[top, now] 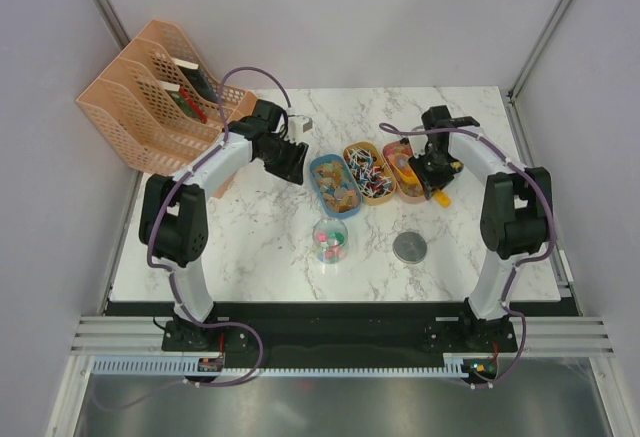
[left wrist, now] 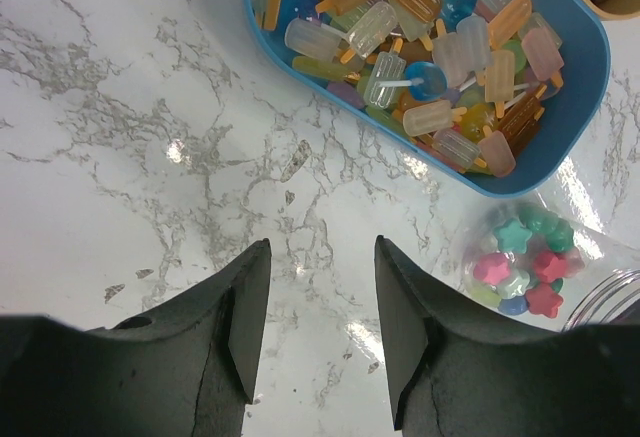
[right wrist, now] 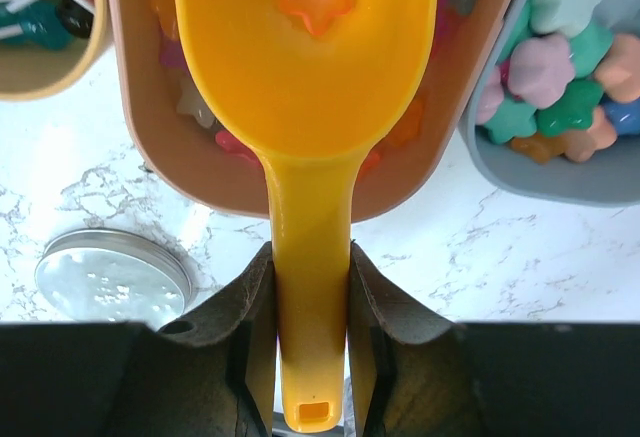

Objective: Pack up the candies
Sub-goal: Scoop the fake candies from the storage box, then place the fake candies in the packing bottle.

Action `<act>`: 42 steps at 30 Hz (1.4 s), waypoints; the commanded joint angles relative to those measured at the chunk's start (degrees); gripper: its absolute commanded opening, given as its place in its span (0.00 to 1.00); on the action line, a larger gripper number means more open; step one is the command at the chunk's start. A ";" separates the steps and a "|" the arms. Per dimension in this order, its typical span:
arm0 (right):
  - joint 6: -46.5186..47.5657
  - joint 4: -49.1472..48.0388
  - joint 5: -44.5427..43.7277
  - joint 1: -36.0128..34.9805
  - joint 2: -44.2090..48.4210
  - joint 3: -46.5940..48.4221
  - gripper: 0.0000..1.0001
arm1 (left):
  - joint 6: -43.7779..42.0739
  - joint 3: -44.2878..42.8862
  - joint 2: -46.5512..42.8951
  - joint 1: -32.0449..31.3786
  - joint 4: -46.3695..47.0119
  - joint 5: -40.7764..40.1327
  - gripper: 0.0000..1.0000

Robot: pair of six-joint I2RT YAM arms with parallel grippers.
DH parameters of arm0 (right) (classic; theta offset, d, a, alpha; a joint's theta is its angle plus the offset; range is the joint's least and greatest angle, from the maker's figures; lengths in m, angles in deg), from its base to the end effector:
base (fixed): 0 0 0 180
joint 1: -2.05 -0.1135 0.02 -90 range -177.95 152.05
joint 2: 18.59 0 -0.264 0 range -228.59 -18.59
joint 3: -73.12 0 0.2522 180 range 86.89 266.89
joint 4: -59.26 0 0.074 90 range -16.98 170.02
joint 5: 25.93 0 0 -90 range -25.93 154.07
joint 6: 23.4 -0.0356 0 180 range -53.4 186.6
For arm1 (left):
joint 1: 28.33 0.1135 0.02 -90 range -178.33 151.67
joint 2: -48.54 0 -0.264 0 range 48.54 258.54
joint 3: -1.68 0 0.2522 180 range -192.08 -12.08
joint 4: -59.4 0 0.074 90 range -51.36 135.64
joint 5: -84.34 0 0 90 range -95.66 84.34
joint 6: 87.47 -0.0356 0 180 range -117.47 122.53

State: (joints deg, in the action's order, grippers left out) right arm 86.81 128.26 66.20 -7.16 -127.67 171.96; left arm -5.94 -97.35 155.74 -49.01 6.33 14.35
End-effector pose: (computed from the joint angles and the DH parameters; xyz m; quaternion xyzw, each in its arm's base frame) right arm 0.3699 0.0613 0.2105 -0.2545 0.9624 0.0094 0.0951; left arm 0.3694 -0.1524 0.2357 0.2818 0.9124 -0.1933 0.2253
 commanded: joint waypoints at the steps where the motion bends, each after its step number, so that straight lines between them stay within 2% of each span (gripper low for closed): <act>1: -0.87 -1.54 0.86 0.42 4.04 -1.84 0.00 | -1.73 -2.27 -2.61 0.03 -0.07 1.17 0.53; 9: -1.13 -8.30 4.98 0.60 8.61 -9.13 0.00 | -1.72 -1.47 -2.34 0.12 -0.07 0.91 0.53; 17: 0.01 -24.11 7.01 0.60 22.58 -22.23 0.00 | -3.04 -0.95 -3.66 0.12 -0.68 -2.34 0.54; 23: 2.63 -24.93 9.46 0.69 30.58 -24.43 0.00 | -3.31 -1.03 -4.81 0.47 -0.68 -3.66 0.54; 27: 13.08 -18.17 17.63 0.60 34.80 -20.77 0.00 | -2.08 -1.91 -4.45 1.44 -0.42 -3.40 0.54; 32: 31.77 1.85 19.32 -1.24 32.54 -8.82 0.00 | -1.81 -1.13 -5.77 3.20 0.99 -6.20 0.54; 33: 34.35 6.76 18.79 -2.12 32.18 -7.57 0.00 | -1.64 -0.25 -6.12 3.55 1.42 -6.82 0.54; 36: 42.27 12.51 13.62 -5.36 30.94 -3.96 0.00 | -1.38 1.77 -7.79 4.43 2.74 -8.84 0.54; 38: 45.43 16.64 10.54 -10.02 30.24 -2.21 0.00 | -1.81 2.74 -9.28 4.78 3.53 -9.72 0.54; 42: 45.98 20.51 0.45 -18.98 27.96 0.17 0.00 | -2.08 6.25 -11.66 4.96 5.47 -10.17 0.54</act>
State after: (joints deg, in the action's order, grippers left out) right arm 126.91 141.20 73.94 -21.50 -97.99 169.08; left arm -6.99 -93.00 147.85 -44.03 8.40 5.80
